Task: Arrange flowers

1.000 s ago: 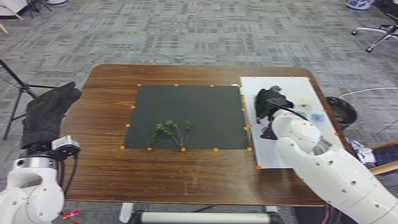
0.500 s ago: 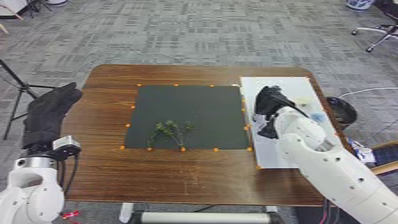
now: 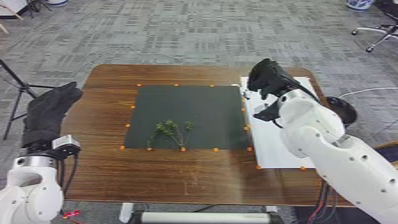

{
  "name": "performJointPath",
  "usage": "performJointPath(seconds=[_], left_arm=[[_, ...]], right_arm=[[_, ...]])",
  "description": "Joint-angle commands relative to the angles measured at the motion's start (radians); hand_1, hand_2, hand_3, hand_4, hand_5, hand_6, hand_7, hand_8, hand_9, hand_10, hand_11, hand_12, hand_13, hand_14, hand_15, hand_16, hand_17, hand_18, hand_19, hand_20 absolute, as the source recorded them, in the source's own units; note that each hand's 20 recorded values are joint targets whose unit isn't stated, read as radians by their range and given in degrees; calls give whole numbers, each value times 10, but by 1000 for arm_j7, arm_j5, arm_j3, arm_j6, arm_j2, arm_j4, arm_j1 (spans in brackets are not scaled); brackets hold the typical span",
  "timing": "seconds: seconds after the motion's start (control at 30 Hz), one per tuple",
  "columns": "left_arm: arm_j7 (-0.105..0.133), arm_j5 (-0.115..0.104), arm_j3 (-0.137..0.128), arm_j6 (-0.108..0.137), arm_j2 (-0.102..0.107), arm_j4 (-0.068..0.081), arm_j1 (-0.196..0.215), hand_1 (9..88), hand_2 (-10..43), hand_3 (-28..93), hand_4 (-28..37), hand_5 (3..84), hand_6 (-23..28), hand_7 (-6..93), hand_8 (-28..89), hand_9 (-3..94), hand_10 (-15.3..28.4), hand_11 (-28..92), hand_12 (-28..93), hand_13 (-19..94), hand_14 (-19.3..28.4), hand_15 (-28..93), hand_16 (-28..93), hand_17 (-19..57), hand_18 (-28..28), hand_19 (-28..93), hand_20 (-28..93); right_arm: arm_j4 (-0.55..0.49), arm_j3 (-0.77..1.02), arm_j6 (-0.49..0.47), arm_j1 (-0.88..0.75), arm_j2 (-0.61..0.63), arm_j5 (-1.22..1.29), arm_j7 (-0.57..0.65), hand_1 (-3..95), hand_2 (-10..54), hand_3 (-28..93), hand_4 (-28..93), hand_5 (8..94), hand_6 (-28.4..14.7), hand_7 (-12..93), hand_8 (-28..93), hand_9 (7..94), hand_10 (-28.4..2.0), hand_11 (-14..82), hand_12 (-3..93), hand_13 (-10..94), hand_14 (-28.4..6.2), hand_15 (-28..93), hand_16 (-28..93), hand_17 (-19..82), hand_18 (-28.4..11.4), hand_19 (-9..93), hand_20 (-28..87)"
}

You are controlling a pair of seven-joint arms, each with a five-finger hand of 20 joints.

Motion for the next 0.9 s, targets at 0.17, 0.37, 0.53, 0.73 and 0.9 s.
performJointPath(seconds=[0.17,0.37,0.53,0.73,0.9], left_arm=[[2,7,-5,-18,-1,-6,-3,270,30,697,-267,544,-12,161,-91,485,142,203,110,355,174,200,15,28,127,111,164],[4,4,-7,-16,-8,-8,7,269,30,697,-267,543,-12,160,-91,485,142,204,110,354,174,200,15,26,128,114,165],[2,5,-3,-18,-7,-6,4,268,29,696,-265,542,-11,160,-91,485,142,203,110,353,174,199,16,23,131,115,166],[2,11,-3,-23,-3,-5,-1,268,28,697,-264,542,-12,160,-91,484,141,202,110,354,173,198,16,22,132,115,165],[-1,24,-2,-30,-3,-3,-5,267,27,697,-263,542,-12,160,-90,484,141,202,110,353,174,197,16,21,132,116,166]], right_arm=[[-57,-190,-38,50,-18,-63,-71,660,-95,562,-96,683,-41,393,200,917,-103,109,432,937,-12,475,349,658,-87,882,458],[-38,-216,-41,9,-45,-94,-38,662,-95,560,-93,684,-41,393,195,921,-103,108,428,937,-12,478,349,658,-88,882,458],[5,-233,-54,-5,-74,-108,-15,661,-95,560,-89,687,-42,392,194,923,-104,107,426,937,-13,481,345,659,-91,885,458],[42,-257,-74,-6,-103,-111,0,660,-95,560,-88,688,-41,394,193,924,-104,106,426,937,-13,483,344,660,-91,888,455],[45,-266,-87,-12,-108,-107,11,658,-95,561,-86,693,-41,391,185,927,-104,103,419,937,-14,491,339,662,-92,891,452]])
